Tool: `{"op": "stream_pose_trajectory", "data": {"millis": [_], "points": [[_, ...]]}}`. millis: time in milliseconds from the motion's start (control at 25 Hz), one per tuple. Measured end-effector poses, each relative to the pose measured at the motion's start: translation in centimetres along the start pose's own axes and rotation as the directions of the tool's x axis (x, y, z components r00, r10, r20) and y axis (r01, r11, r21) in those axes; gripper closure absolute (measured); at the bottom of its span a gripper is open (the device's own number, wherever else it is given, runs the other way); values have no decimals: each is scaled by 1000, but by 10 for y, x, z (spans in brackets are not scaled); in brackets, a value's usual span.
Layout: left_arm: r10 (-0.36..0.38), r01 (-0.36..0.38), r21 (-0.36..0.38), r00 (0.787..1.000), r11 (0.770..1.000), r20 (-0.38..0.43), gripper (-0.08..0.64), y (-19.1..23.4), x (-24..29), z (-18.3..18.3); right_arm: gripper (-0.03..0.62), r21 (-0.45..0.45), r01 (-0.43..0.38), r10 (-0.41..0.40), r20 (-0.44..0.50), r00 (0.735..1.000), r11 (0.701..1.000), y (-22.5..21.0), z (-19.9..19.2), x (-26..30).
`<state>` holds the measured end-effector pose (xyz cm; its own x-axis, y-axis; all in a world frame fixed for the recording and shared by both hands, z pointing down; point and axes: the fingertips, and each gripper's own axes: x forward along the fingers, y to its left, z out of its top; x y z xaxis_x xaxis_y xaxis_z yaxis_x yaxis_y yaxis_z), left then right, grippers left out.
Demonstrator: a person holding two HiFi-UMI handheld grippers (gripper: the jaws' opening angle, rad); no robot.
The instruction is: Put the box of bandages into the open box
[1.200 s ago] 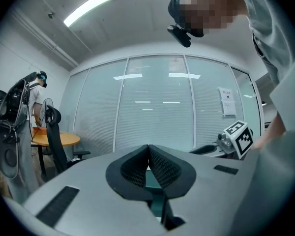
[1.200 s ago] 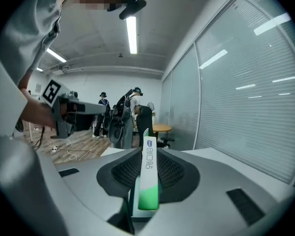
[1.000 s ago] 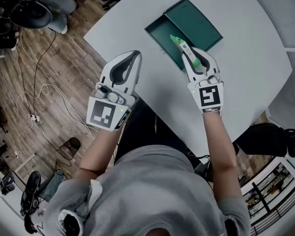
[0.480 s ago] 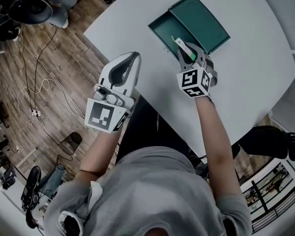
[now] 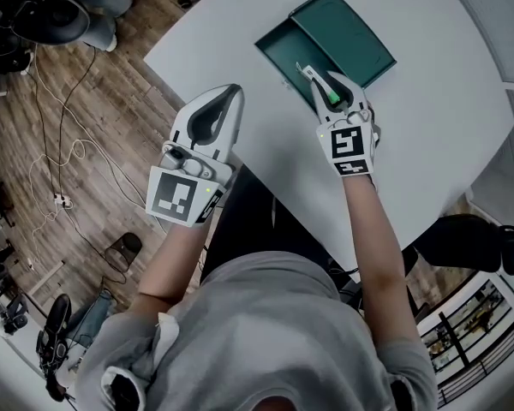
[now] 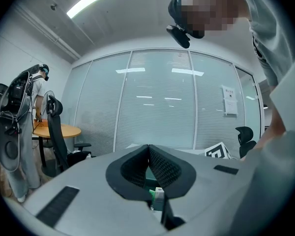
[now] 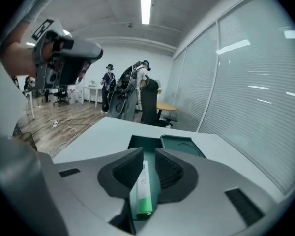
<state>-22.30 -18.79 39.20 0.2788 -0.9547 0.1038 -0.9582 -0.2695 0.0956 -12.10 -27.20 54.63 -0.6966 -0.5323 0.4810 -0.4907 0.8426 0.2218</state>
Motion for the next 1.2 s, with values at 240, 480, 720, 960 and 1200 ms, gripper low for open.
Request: {"op": "stream_pose_trajectory", "data": {"millis": [240,480,720,960,1200], "points": [[-9,8,31,999,999,37,541,4,3,21,538,213,49,-91,195,976,976,-37,49,-46],[-41,35,71,996,997,80,541,-20,2,52,545,331,60,-192,383,904,942,-64,91,-129],[-104,92,103,988,990,118,541,-57,-3,78,545,336,101,-256,458,852,937,-68,115,-210],[-153,138,114,978,984,142,541,-87,-7,99,545,336,168,-326,494,806,927,-73,129,-281],[-192,173,127,969,977,158,541,-110,-19,107,545,331,226,-377,519,767,916,-66,136,-323]]}}
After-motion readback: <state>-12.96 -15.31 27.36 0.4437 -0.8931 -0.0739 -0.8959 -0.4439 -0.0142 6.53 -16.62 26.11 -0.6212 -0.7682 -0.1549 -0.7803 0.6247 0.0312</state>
